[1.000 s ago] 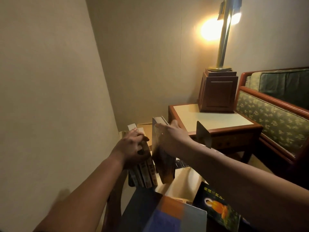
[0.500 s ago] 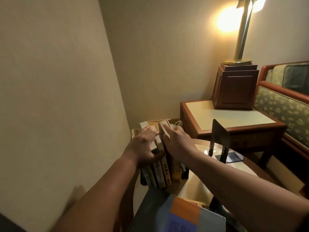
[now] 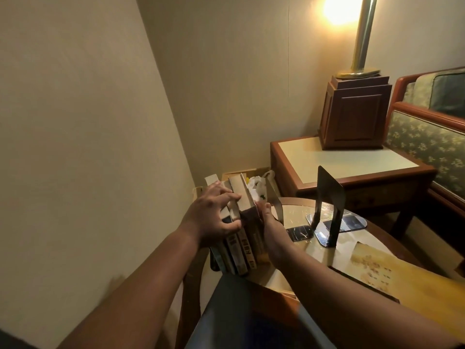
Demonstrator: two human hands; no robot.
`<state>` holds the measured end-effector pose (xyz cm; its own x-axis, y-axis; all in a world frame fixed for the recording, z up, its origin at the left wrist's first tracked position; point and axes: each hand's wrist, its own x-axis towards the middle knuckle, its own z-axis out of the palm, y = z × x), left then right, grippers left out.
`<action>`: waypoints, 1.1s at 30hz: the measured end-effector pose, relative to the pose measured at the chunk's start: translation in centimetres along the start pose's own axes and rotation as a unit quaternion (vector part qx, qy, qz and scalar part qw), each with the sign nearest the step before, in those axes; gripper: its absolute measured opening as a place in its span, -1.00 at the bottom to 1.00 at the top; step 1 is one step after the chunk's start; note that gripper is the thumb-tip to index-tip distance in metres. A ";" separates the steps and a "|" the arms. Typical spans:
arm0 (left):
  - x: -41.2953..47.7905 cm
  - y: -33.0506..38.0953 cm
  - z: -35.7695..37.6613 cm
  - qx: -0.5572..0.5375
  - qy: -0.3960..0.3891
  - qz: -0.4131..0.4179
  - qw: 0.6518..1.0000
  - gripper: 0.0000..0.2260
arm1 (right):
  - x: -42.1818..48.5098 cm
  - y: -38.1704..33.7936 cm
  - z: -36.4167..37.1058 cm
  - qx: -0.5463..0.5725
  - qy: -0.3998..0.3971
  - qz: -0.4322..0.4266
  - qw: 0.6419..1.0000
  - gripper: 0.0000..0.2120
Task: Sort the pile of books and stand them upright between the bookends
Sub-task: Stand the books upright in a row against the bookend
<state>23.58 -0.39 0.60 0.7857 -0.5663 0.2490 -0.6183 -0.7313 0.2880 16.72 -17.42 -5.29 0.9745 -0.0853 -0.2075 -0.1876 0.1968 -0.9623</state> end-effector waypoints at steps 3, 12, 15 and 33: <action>-0.1 -0.1 -0.2 -0.009 0.004 0.006 1.000 -0.40 | 2.3 1.0 -0.6 -0.013 -0.007 0.075 0.997 -0.24; 0.0 -0.1 -0.4 -0.026 0.008 0.014 1.000 -0.41 | 6.7 4.4 -1.2 0.075 -0.024 0.162 0.984 -0.29; 0.1 -0.3 -0.4 -0.035 0.001 0.024 0.999 -0.42 | 7.0 5.1 -0.7 0.103 -0.015 0.155 0.982 -0.38; 3.2 1.9 -1.2 0.022 -0.100 0.033 0.994 -0.23 | 7.0 5.8 -0.7 0.113 0.001 0.174 0.978 -0.45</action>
<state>24.89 -3.18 3.07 0.7337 -0.6752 0.0757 -0.6712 -0.7030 0.2351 22.42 -17.53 -12.42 0.8557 0.0229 -0.5170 -0.4763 0.4257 -0.7693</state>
